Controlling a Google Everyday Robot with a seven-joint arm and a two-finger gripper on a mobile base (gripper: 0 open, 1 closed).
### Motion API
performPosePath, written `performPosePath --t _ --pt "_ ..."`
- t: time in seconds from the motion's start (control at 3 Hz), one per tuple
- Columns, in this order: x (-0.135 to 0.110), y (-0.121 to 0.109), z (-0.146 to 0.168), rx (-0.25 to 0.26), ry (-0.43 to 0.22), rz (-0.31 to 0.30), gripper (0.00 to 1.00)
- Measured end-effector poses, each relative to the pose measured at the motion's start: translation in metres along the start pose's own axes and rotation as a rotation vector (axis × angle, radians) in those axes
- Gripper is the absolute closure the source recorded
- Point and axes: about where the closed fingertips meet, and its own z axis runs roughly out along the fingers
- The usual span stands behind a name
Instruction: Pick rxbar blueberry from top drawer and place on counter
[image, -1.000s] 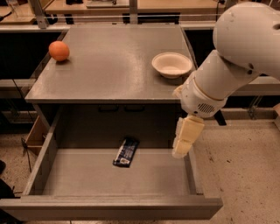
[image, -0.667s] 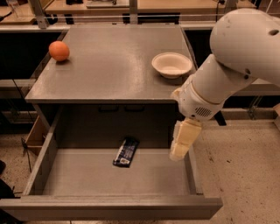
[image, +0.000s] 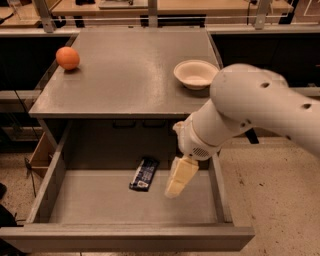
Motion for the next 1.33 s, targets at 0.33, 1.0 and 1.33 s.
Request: performPosePath --t 0.33,1.0,1.33 --pt "-0.013 -0.003 0.047 0.020 -0.064 0.020 0.00" --pt "-0.053 -0.016 0.144 0.046 -0.199 0.065 0.00" --pt "-0.059 -0.019 0.179 0.048 -0.242 0.097 0.00"
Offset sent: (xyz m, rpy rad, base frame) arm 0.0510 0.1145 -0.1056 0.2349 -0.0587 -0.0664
